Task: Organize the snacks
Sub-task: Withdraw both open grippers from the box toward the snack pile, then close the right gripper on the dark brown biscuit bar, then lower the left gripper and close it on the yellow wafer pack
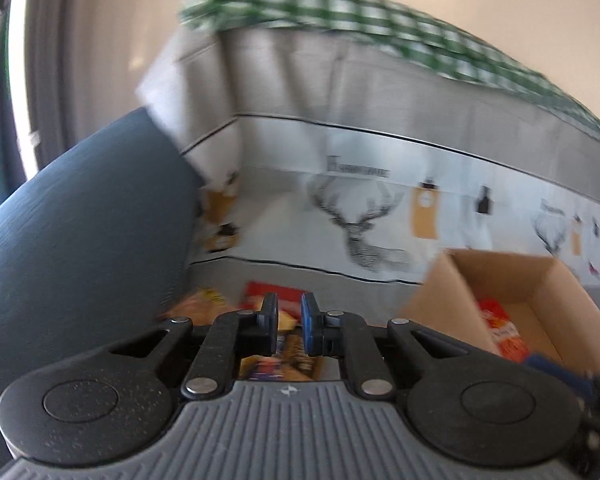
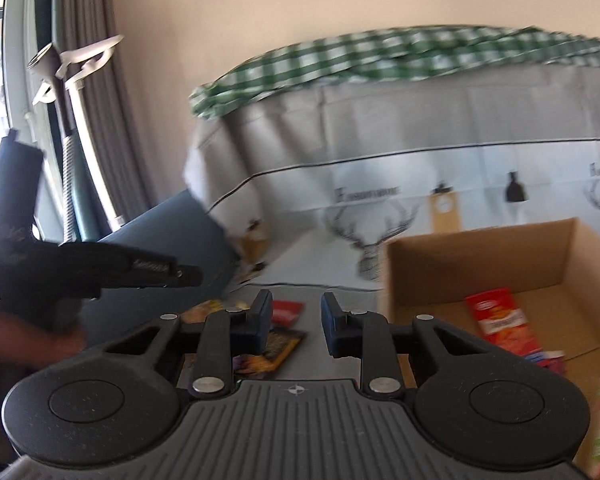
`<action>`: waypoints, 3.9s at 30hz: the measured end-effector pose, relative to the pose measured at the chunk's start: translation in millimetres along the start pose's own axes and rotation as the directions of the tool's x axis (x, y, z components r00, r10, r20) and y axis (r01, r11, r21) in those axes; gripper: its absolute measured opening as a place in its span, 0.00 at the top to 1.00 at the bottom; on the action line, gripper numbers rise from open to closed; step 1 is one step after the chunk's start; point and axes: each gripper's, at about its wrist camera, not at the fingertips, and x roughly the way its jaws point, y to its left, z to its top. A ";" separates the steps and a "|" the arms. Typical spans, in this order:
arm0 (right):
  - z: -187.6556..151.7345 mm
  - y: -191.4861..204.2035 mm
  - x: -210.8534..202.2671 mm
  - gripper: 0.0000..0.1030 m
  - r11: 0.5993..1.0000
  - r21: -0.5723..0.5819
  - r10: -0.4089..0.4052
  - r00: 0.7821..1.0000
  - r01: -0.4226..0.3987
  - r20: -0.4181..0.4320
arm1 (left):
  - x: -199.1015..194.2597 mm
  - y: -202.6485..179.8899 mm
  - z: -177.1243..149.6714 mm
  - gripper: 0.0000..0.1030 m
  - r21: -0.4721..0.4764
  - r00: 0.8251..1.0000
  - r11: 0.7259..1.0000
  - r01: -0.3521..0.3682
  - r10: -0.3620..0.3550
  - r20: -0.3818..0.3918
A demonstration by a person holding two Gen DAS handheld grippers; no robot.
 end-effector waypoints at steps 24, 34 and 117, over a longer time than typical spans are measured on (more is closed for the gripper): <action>-68.9 49.1 144.6 0.28 0.994 -0.013 -0.107 0.962 0.107 -0.250 | 33.1 51.2 -11.6 0.79 -0.156 0.995 0.983 -0.098 0.091 -0.052; -83.4 56.4 187.0 0.16 0.988 -0.075 -0.151 0.944 0.135 -0.292 | 40.7 52.4 -11.2 0.72 -0.164 0.994 0.982 -0.094 0.083 -0.072; -112.0 29.3 34.7 0.53 0.988 -0.119 0.028 0.881 -0.095 -0.473 | 46.6 32.0 -80.0 0.60 -0.128 0.867 0.992 0.002 -0.066 -0.494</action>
